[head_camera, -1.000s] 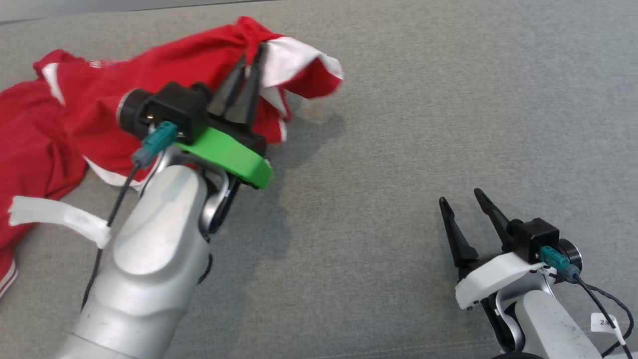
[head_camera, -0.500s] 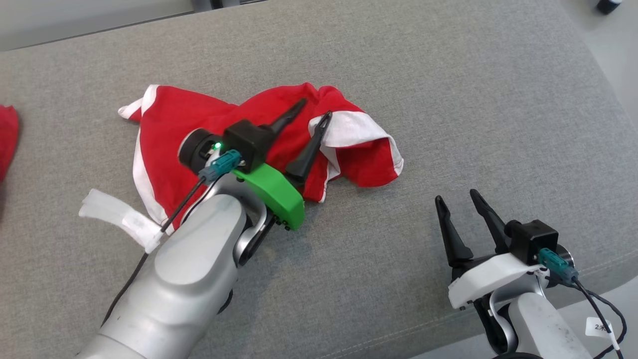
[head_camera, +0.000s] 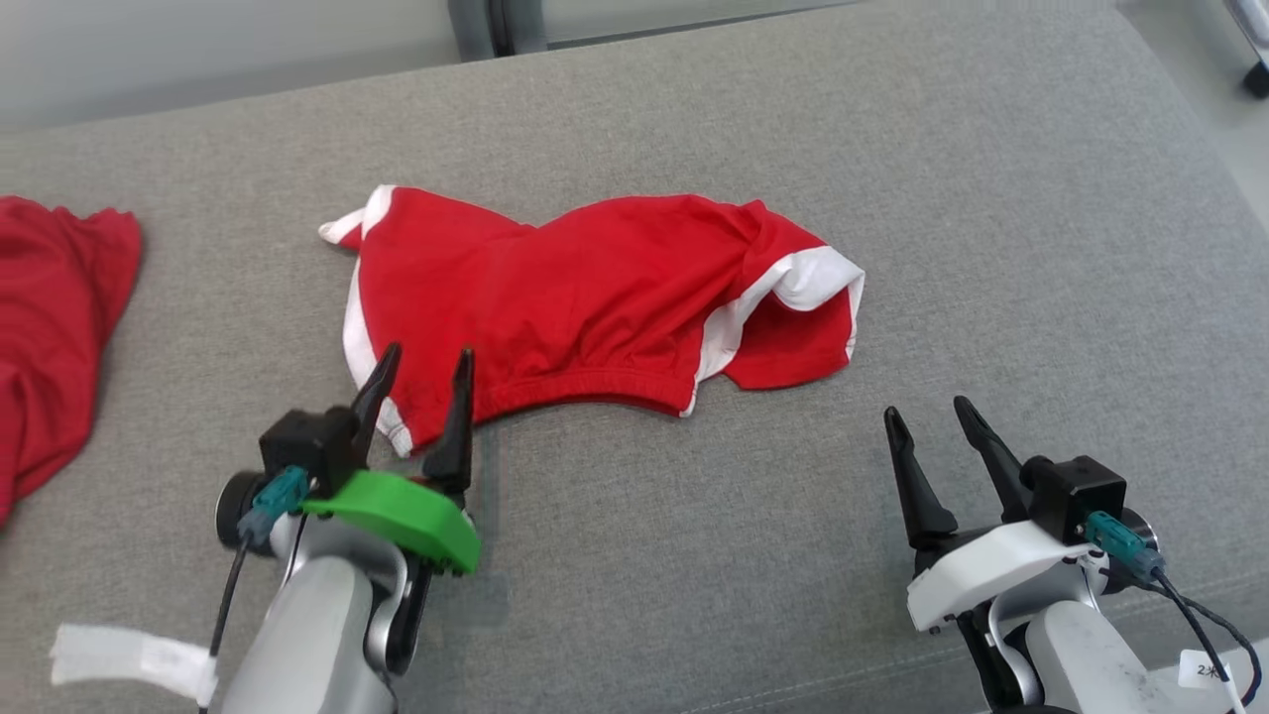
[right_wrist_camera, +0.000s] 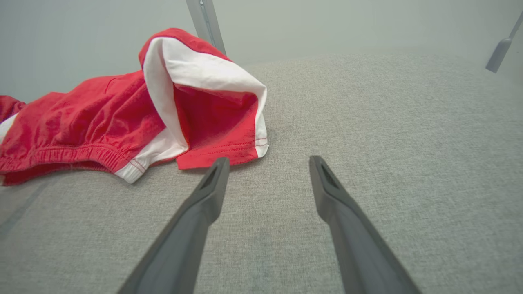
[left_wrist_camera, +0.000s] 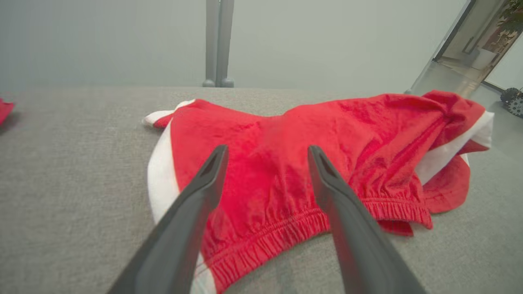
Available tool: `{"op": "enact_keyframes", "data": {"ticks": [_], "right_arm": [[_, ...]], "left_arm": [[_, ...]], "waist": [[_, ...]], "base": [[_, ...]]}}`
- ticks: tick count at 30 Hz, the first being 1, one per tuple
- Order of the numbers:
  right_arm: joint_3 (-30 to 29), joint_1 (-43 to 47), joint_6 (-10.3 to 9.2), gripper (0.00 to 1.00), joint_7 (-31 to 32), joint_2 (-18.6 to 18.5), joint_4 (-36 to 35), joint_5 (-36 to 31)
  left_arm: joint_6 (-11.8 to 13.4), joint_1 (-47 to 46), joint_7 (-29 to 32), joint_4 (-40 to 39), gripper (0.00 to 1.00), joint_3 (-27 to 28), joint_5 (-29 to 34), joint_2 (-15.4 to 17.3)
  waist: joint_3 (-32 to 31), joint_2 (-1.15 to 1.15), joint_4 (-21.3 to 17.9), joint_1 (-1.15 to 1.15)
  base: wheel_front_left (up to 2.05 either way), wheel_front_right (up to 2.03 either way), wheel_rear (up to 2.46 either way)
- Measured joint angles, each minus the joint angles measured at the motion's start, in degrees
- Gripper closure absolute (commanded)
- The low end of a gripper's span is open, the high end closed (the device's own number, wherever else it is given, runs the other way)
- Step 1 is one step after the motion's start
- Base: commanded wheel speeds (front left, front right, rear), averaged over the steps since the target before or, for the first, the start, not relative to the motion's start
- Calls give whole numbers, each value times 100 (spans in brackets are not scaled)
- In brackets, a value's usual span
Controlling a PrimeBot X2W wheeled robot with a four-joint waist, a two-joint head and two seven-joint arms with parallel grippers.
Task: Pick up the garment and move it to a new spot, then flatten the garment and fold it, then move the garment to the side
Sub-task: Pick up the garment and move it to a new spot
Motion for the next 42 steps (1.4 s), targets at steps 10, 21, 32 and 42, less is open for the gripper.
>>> {"op": "enact_keyframes", "data": {"ticks": [10,21,32,42], "right_arm": [[141,117,0,0,0,-86,38,52],[162,194,0,0,0,-144,88,59],[121,181,0,0,0,-149,71,60],[103,162,0,0,0,-104,60,58]], "left_arm": [[-79,783,0,223,0,869,477,-241],[-149,764,0,664,0,921,264,-305],[-116,645,0,904,9,1124,266,-307],[-120,524,0,1244,100,1218,270,-308]], "waist": [[-431,0,232,0],[-388,0,-57,0],[-297,0,-212,0],[-262,0,-268,0]], "base": [[0,0,0],[0,0,0],[0,0,0],[0,0,0]]}}
